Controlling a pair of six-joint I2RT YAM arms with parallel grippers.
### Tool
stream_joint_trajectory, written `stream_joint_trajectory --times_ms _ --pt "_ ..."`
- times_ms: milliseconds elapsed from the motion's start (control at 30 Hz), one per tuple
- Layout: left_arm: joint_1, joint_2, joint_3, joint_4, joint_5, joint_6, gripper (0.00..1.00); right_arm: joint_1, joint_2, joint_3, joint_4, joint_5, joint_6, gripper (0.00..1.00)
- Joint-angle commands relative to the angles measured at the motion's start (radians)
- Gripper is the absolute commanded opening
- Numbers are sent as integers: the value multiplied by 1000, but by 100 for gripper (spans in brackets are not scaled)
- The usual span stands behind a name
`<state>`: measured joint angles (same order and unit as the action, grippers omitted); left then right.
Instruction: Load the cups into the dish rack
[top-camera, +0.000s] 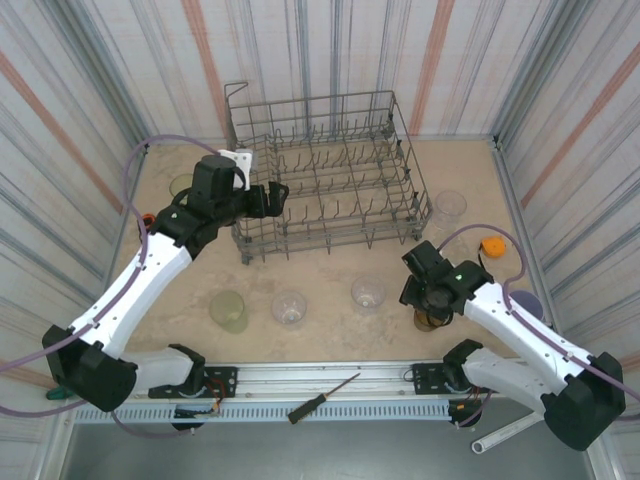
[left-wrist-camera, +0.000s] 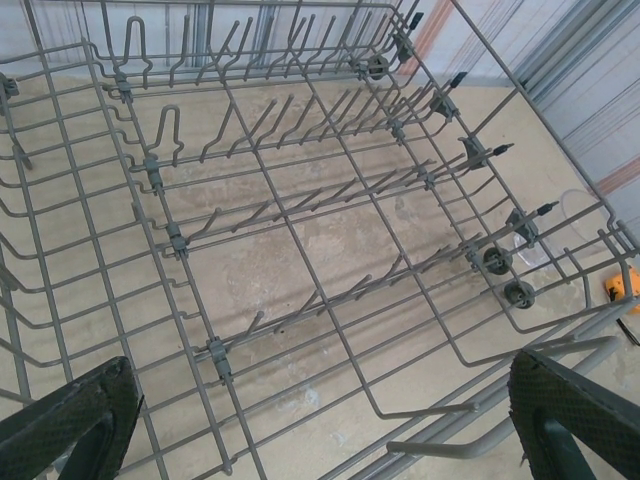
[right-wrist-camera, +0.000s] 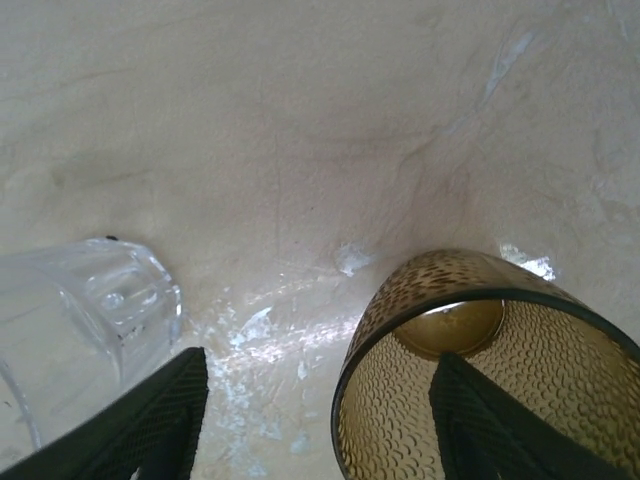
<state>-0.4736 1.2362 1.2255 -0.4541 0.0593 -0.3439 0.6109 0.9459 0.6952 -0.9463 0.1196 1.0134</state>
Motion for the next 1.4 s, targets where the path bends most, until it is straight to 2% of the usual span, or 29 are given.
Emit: stream_joint_trajectory --times_ms 0,200,267,400,1000,1200,1367 --pt "-5 -4 34 -26 7 -21 99 7 -5 -47 22 33 42 48" --pt "-5 -28 9 -32 -10 -53 99 12 20 -40 -17 106 17 34" --pt "-5 -36 -2 -26 -13 -59 99 11 21 -30 -20 107 6 26" --pt "-5 -32 -4 -18 -13 -65 99 11 3 -21 -21 110 -1 0" --pt "-5 22 71 -51 -7 -46 99 -30 16 177 -107 140 -123 0" --pt "-5 20 97 -63 -20 -36 99 -99 18 257 -142 129 -219 0" --pt "-5 1 69 -13 -17 -57 99 -238 7 322 -152 48 -333 0"
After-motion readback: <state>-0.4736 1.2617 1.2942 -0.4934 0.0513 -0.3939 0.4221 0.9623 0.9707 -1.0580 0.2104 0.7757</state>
